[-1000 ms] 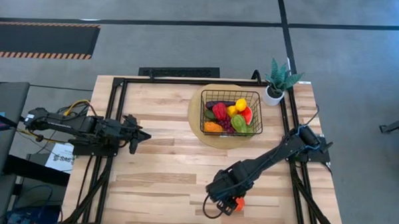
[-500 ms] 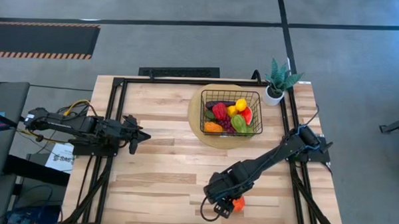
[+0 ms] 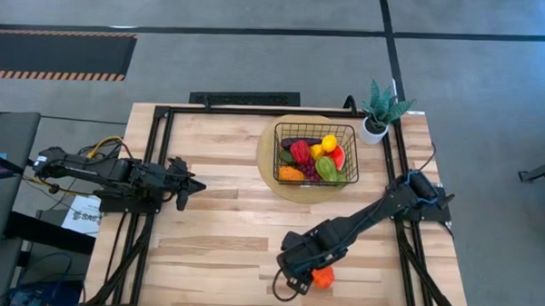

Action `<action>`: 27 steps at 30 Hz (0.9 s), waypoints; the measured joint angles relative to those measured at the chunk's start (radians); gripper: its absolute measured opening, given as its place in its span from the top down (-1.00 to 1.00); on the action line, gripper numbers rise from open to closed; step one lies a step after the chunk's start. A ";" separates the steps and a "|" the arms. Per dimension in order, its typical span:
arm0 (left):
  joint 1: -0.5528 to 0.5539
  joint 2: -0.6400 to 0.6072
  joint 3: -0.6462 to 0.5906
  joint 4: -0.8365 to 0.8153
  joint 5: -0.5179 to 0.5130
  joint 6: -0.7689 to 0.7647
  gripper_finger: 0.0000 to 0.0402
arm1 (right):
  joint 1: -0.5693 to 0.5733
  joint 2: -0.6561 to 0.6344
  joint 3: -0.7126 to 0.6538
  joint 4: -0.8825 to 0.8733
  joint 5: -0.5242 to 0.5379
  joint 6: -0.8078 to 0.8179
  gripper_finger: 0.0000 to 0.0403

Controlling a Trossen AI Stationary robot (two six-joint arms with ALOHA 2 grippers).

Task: Build produce basket
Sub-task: Put the orange pumpkin into the wire basket

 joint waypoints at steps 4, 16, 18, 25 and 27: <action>0.000 0.000 0.000 0.000 0.000 0.000 1.00 | -0.018 0.000 0.000 -0.034 -0.001 0.001 -0.47; 0.000 0.000 0.000 0.000 0.000 0.000 1.00 | 0.044 0.000 0.000 -0.073 0.084 0.049 -0.47; 0.000 0.000 0.000 0.000 0.000 0.000 1.00 | 0.047 0.000 0.000 -0.071 0.078 0.049 -0.47; 0.000 0.000 0.000 0.000 0.000 0.000 1.00 | 0.067 0.000 0.000 -0.054 -0.003 0.030 -0.47; 0.000 0.000 0.000 0.000 0.000 0.000 1.00 | 0.077 0.000 0.000 -0.059 0.007 -0.011 -0.47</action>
